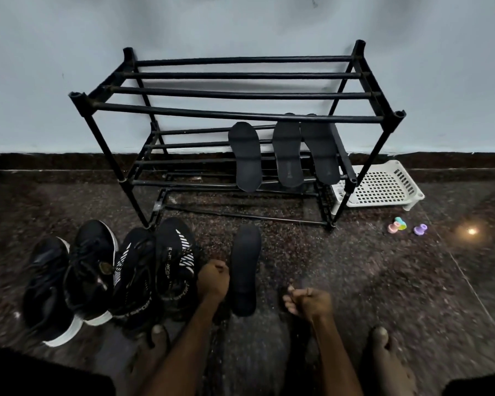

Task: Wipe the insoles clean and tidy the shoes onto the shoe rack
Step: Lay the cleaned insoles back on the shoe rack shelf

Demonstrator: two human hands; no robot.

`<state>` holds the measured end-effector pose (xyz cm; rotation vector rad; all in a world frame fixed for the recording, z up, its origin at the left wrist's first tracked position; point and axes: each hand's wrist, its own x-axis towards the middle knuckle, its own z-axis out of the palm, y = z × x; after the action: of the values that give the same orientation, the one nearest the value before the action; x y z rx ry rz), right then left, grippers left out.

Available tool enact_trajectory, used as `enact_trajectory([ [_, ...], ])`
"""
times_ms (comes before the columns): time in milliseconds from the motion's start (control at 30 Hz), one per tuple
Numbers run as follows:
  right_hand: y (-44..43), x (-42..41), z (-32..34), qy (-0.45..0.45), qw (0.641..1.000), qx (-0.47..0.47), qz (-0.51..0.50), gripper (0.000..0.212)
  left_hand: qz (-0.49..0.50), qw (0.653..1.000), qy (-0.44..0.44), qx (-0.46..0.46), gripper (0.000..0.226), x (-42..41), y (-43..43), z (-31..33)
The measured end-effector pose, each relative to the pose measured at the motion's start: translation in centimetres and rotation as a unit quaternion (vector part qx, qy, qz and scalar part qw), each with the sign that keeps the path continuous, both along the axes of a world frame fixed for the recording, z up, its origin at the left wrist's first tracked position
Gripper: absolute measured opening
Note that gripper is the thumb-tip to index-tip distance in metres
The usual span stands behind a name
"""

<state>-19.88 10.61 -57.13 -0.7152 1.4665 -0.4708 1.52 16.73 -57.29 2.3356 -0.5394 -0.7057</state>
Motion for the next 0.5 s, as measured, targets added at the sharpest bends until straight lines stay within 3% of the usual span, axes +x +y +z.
enact_trajectory([
  [200, 1.0, 0.9, -0.1, 0.090, 0.987, -0.080, 0.105, 0.044, 0.018, 0.996, 0.083, 0.017, 0.008, 0.7, 0.7, -2.8],
  [267, 1.2, 1.8, -1.1, 0.082, 0.982, -0.088, 0.145, 0.036, 0.010, 0.993, 0.116, 0.012, 0.017, 0.6, 0.6, -3.0],
  [367, 1.0, 3.1, -3.2, 0.141, 0.957, -0.135, 0.216, 0.009, -0.026, 0.990, 0.136, 0.016, 0.024, 0.2, 0.6, -2.6],
  [500, 1.4, 4.4, -4.8, 0.140, 0.954, -0.136, 0.228, 0.022, 0.011, 0.981, 0.192, -0.017, 0.016, -0.7, 0.7, -3.0],
])
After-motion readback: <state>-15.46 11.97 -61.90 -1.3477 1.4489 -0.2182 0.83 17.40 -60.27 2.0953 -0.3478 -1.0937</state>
